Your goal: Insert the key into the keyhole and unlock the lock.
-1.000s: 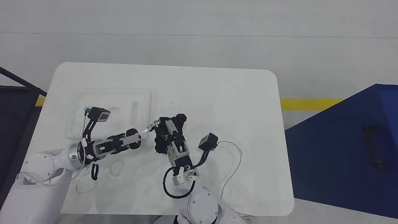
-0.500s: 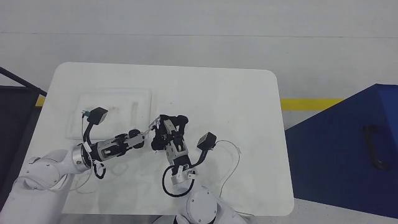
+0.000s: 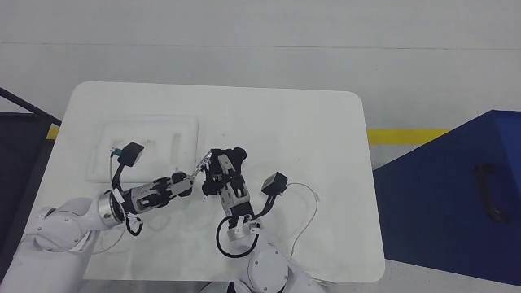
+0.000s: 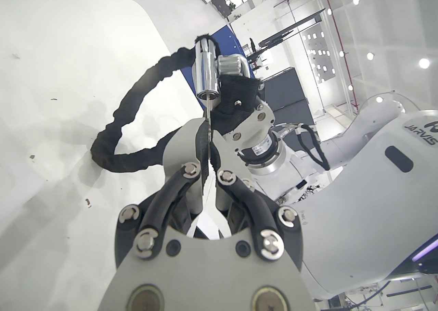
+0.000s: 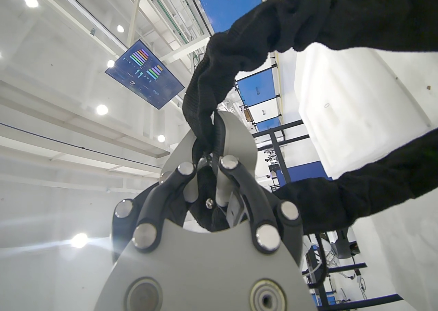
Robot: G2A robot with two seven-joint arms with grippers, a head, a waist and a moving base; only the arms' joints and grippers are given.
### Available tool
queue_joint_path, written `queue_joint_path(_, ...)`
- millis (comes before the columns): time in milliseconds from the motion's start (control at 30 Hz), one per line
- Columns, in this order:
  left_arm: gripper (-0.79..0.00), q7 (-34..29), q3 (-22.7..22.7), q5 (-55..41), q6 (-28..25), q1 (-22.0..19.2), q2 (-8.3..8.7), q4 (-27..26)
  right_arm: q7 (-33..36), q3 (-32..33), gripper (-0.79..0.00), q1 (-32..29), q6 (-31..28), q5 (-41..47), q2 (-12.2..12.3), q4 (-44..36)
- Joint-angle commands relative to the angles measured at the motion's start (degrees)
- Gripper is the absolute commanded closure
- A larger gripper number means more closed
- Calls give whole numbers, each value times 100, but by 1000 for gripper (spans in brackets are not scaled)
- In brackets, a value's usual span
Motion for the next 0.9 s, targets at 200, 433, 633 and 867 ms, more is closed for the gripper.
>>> queue_joint_path(200, 0, 810, -234, 1072, -397, 299, -20, -290, 25, 17, 0, -50, 1, -13, 29, -59)
queue_joint_path(433, 0, 2289, -474, 3069, -574, 641, -122, -709, 5, -31, 0, -27, 22, -21, 33, -30)
queue_joint_path(633, 0, 3818, -522, 5185, -344, 982, -250, -1156, -8, -58, 0, -28, 14, -7, 41, 3)
queue_joint_path(867, 0, 4763, -403, 5754, -325, 1300, -324, -1236, -37, -72, 0, -37, -28, 7, 54, 16)
